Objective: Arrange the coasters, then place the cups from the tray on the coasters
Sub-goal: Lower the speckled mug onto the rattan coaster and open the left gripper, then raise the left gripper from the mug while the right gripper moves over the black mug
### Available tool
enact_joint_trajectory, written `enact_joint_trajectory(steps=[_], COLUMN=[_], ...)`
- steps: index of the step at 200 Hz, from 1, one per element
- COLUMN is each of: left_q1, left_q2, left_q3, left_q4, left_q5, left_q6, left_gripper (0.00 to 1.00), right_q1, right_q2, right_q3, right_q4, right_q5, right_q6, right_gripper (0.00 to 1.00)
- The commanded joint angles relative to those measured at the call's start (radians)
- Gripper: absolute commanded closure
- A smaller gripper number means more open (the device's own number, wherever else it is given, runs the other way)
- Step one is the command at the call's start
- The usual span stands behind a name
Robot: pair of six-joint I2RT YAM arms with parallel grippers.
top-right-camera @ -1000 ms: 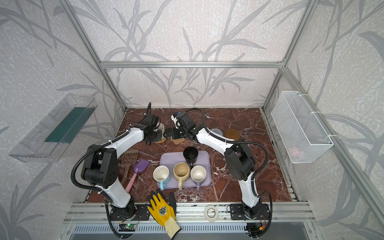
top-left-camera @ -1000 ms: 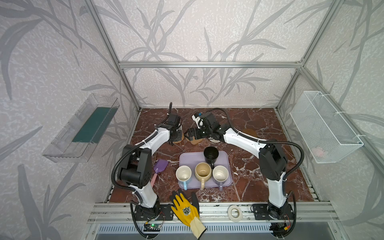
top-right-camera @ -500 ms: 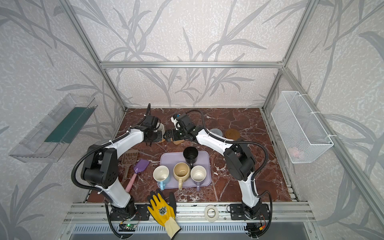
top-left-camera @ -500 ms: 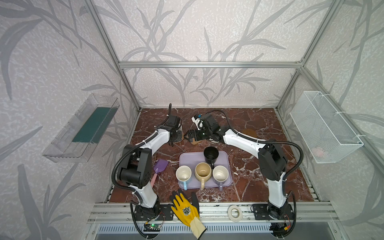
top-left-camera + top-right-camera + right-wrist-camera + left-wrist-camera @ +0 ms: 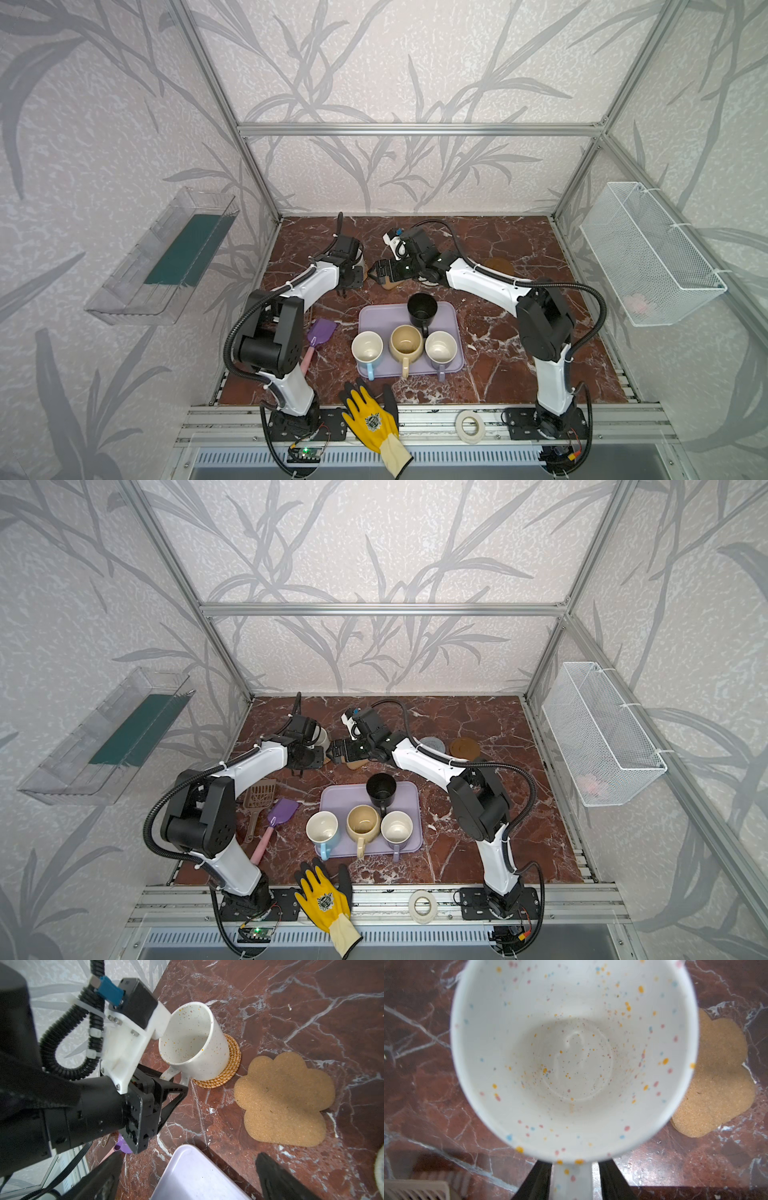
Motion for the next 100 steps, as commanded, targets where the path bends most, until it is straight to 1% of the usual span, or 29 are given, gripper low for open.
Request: enact_joint_trajectory(steps=[1,17,38,47,60,92,100], left_q1=[0.003,0.003,0.003,0.003,0.003,0.003,0.003], left_q2=[-0.034,-0.047,-0.073,-0.086,-0.111,-0.195,-0.218], left_q3=[-0.009,-0.011,-0.012,-0.012,-0.015,-0.025,-0.029], left_q4=[-0.026,-0.028,-0.035,-0.041,-0.045,-0.059,-0.06], left_q5=[0.001,0.006,0.005,0.007,0.015,0.046,0.057], left_q6=[-0.009,-0.016,-0.036,-0.043,-0.053,-0.068,-0.071], left_gripper=[0.47,0.32,0.17,0.12,0.07,0.04,0.01], right_q1=[-0.005,-0.004,-0.005,-0.003,-0.003,-0.001,0.0], right_q2=[-0.003,-0.01,-0.021,-0.027,-0.037,-0.081,-0.1], right_q3=[-0.004,-0.005,-0.008,-0.009,-0.013,-0.019,-0.03], right_q4=[-0.015,-0.023,-0.036,-0.041,-0.049,-0.087,-0.084], right_q5=[0.001,0.006,0.014,0.016,0.02,0.033,0.037], right_q6=[0.007,0.009,0.007,0.006,0.004,-0.008,-0.01], right_gripper=[0.01,0.01,0.01,0.01,0.01,0.01,0.01])
